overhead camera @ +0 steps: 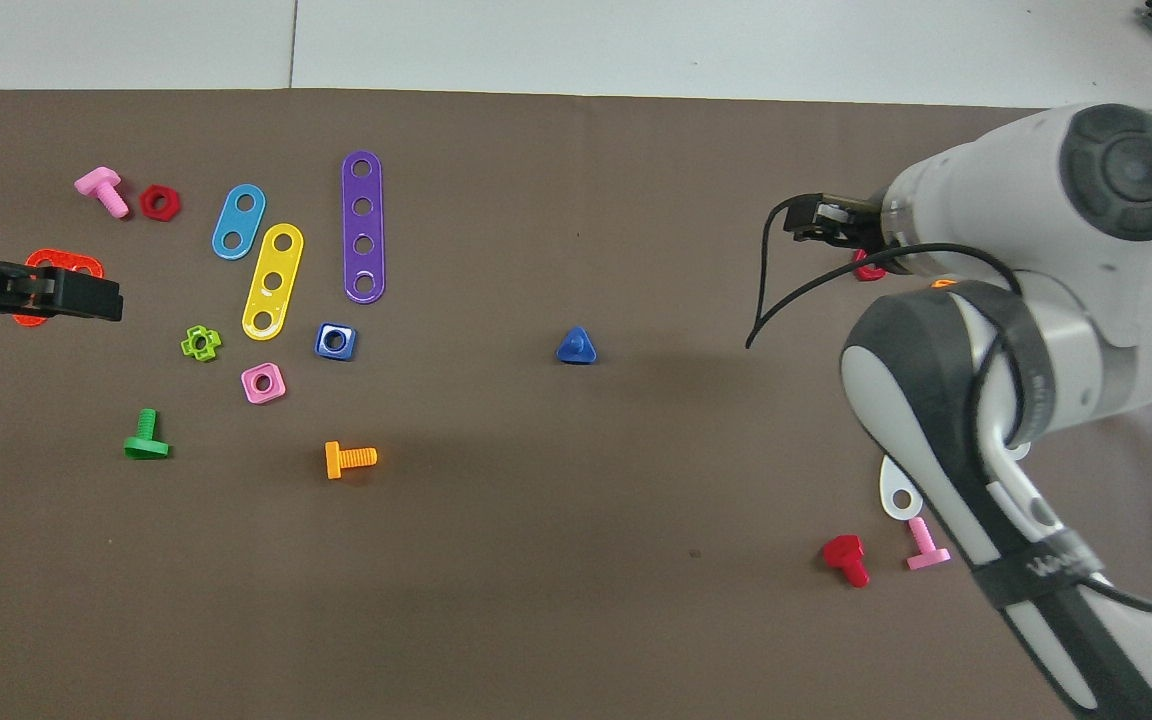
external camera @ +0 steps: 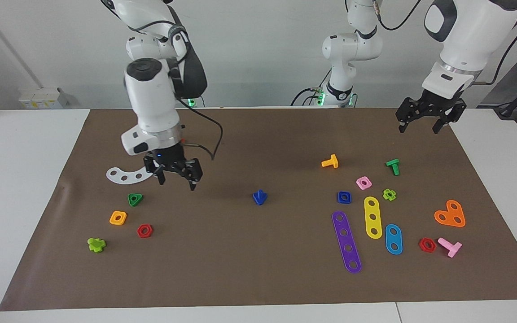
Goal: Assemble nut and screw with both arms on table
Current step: 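Retract the right gripper while the left gripper reaches the blue nut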
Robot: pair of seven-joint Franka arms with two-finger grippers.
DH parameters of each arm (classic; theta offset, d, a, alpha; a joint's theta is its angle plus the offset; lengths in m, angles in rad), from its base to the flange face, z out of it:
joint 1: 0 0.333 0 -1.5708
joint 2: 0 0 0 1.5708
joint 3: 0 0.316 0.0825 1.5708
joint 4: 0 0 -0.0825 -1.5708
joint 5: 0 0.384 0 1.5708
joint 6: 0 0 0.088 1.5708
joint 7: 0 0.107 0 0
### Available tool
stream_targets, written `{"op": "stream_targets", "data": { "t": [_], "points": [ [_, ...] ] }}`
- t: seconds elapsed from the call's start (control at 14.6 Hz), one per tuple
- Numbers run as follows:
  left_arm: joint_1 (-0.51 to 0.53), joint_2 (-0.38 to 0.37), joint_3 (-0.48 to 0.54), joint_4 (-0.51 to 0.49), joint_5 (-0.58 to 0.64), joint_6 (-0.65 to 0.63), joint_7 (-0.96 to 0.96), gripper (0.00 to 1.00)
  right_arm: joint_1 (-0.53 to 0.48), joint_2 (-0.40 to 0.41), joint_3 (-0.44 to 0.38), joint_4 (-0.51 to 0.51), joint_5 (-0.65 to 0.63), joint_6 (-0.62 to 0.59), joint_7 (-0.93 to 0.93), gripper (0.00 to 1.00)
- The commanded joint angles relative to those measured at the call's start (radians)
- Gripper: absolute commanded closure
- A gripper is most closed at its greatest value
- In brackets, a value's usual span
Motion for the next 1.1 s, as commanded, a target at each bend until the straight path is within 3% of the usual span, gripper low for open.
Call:
{"op": "stream_targets", "data": {
  "t": [0.0, 0.21, 0.41, 1.03],
  "points": [
    [-0.056, 0.021, 0.005, -0.096, 0.011, 0.134, -0.081, 0.0, -0.091, -0.1, 0.016, -0.008, 0.052, -0.131, -0.118, 0.0],
    [-0.094, 0.11, 0.006, -0.11, 0.011, 0.232, -0.118, 0.0, -0.145, -0.156, 0.004, 0.087, 0.051, -0.354, -0.17, 0.0],
    [-0.116, 0.128, 0.008, -0.212, 0.011, 0.389, -0.137, 0.0, -0.189, -0.16, 0.004, 0.184, 0.043, -0.509, -0.22, 0.0],
    [-0.143, 0.227, 0.006, -0.275, 0.011, 0.543, -0.152, 0.0, -0.182, -0.257, 0.009, 0.006, 0.049, -0.493, -0.22, 0.0]
  ]
}}
